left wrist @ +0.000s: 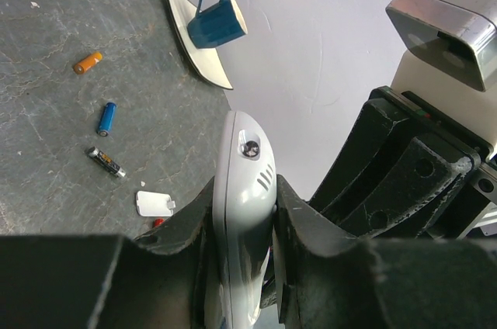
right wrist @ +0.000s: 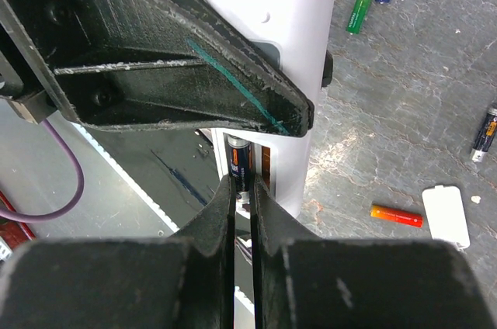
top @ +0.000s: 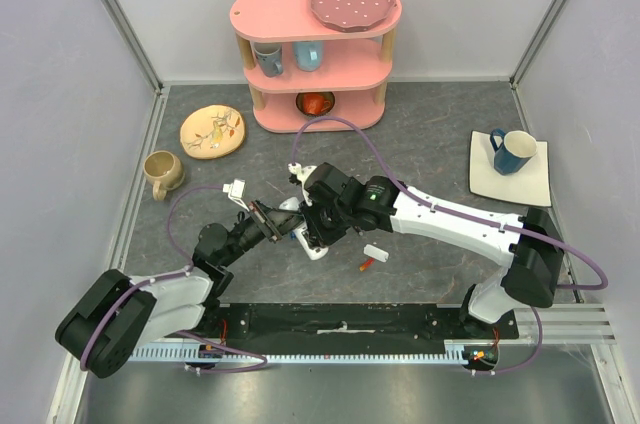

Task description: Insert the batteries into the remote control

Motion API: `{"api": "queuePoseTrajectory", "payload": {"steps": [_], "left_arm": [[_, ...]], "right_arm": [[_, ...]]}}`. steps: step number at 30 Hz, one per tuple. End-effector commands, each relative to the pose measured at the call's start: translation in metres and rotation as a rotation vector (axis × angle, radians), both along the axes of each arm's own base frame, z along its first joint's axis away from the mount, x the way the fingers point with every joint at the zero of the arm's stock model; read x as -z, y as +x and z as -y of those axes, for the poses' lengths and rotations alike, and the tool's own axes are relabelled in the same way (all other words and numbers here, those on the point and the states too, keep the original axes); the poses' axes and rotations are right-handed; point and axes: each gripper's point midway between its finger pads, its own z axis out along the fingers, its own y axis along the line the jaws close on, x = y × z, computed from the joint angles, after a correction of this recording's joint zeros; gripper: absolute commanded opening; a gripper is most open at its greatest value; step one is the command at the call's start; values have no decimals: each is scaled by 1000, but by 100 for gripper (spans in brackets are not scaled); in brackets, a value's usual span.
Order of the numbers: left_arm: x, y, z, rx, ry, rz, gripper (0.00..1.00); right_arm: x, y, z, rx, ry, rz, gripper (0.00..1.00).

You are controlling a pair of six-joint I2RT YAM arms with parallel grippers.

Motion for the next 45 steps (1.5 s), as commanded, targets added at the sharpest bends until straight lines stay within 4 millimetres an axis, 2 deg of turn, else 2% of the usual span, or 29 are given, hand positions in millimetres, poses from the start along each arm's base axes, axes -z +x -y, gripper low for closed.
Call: {"api": "queuePoseTrajectory", "payload": {"steps": [1,5,9,28,36,45], "left_arm": [[-35,-37,-4,92,-125,156,2],[-35,-37,-4,92,-127,156,2],[-35,-38,-5,86,-128,156,2],[-30,-35,-8,61,-111,149,2],[-29,-33,-10,39,-96,152,2],[-22,-29,-12,11,-62,138,2]], "right_arm": [[-24,28,-39,75,171,80,5],[-28,29,-46,88,209,70,6],[-28,26,-50,74,224,55,12],[-22,21,-44,62,212,38,29],[-13,14,-33,33,159,28,34],[-22,7,-20,3,125,36,38]]}}
